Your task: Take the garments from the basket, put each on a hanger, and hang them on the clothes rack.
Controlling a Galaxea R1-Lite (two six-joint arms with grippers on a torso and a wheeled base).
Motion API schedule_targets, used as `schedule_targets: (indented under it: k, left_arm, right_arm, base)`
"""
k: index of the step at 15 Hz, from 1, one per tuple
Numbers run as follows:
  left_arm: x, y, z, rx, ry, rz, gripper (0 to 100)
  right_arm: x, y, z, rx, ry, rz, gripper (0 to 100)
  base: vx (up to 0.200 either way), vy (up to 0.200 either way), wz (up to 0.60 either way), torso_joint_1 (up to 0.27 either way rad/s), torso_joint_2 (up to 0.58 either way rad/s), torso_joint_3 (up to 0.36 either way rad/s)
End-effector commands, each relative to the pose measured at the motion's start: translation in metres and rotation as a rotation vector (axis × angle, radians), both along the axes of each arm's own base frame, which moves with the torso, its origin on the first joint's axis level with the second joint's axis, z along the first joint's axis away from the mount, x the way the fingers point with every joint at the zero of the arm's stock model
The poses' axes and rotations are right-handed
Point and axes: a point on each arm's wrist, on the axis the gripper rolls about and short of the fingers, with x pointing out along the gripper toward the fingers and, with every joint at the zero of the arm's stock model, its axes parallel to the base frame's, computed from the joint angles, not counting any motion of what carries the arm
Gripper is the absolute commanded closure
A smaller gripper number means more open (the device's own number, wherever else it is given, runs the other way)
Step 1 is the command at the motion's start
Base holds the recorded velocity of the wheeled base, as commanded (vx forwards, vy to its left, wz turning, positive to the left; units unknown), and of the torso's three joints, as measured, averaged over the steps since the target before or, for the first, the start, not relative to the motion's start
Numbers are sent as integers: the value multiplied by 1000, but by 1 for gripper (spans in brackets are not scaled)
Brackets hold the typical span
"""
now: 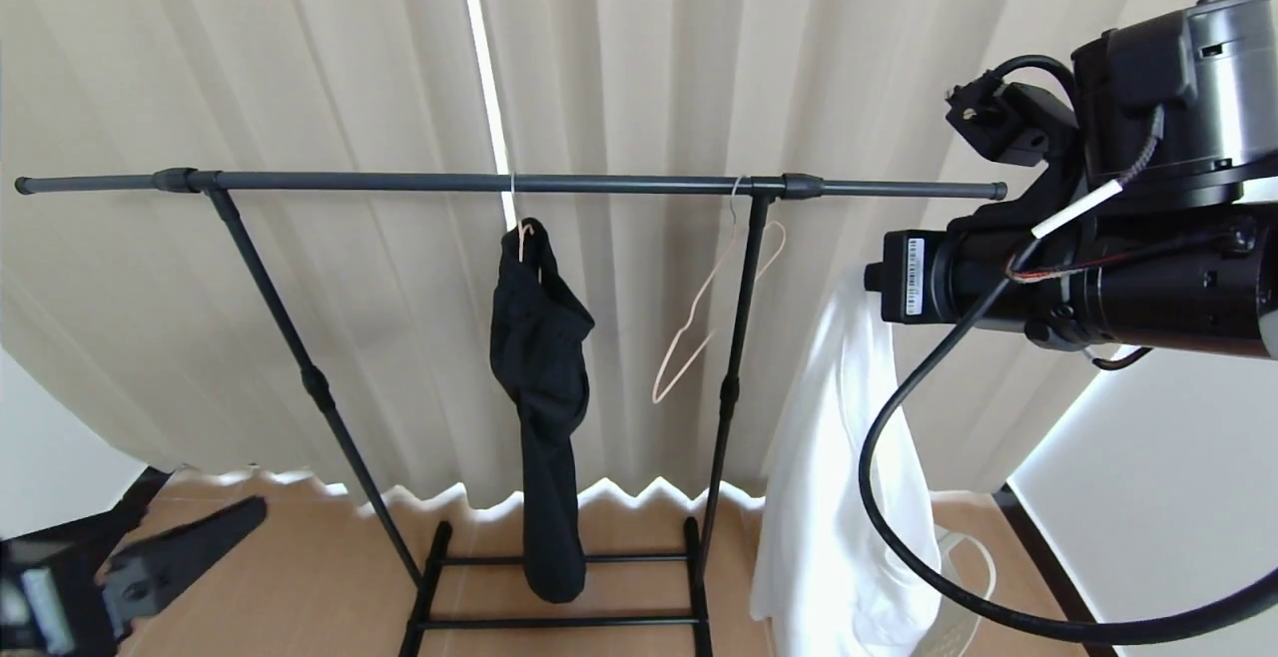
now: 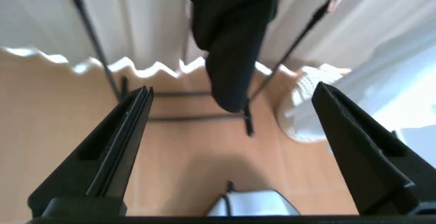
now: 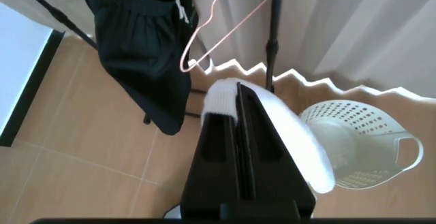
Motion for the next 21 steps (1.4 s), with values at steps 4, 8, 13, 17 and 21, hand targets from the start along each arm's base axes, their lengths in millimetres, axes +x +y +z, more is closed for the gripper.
schedule_targets:
  k: [4,8,13,17,21]
  left_arm:
    - [105,-147,-15,24,237,-280,0]
    - [120,-206,-24,-54,209,-361,0]
    - [128,-246,-30,-159,105,-422,0]
    - [131,-265,-39,-203,90,-431,0]
    - [142,-277,-39,-216,69,-384,0]
  right_arm:
    - [8,8,-7,-10,19,2,100]
    - [9,16,-7,25,-1,13,100]
    - [18,39,-18,57,-21,-34,100]
    - [16,42,-18,61,-24,-34,100]
    - [14,41,-16,67,-29,-33,100]
  base:
    - [0,0,0,0,0,0]
    - [0,0,0,0,0,0]
    - [0,0,0,0,0,0]
    - [0,0,0,0,0,0]
    - [0,0,0,0,0,0]
